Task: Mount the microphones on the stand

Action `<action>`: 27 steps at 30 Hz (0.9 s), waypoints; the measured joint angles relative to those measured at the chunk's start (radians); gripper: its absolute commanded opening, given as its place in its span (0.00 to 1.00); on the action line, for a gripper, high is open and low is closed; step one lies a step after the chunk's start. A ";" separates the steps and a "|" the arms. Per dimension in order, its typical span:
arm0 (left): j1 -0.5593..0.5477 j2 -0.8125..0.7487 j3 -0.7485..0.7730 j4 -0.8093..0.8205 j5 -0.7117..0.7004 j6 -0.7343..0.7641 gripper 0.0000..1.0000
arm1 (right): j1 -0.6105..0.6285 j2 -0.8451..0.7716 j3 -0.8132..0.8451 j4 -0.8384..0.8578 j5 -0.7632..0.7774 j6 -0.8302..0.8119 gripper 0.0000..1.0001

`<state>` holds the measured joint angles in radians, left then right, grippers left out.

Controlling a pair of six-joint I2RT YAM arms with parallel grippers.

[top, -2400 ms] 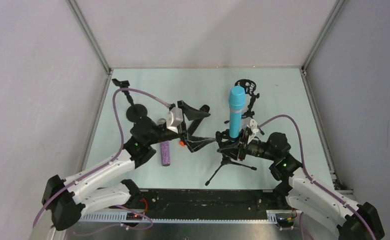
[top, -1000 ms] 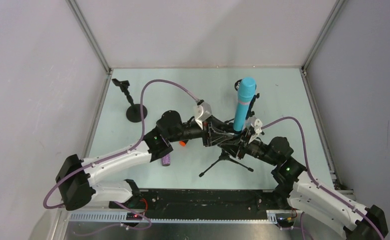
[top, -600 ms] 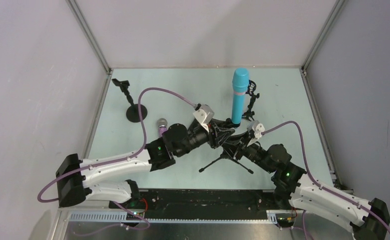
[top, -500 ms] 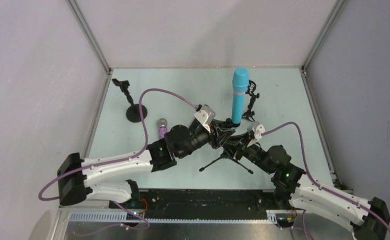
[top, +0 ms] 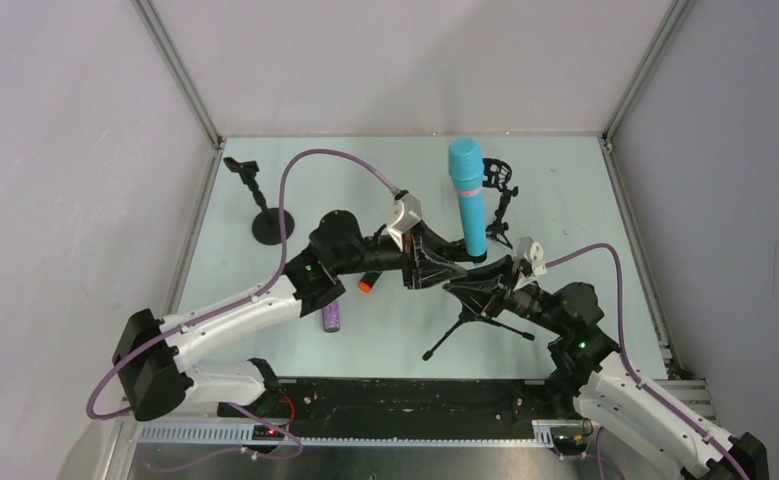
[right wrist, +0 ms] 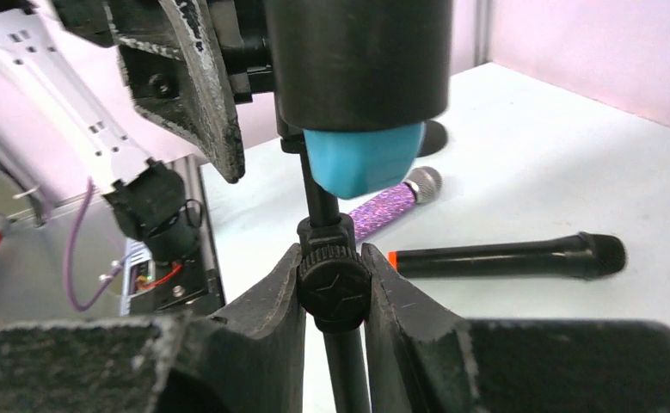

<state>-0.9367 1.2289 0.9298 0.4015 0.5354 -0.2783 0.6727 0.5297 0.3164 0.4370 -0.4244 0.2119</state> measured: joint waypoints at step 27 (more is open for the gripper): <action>-0.213 0.026 0.076 -0.129 -0.774 -0.086 0.00 | 0.339 0.031 0.001 0.015 0.662 -0.111 0.00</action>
<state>-1.1500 1.2552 1.0058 0.2722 -0.2382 -0.3645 1.0119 0.5606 0.3172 0.4522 0.2375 0.1009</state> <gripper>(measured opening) 0.431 0.288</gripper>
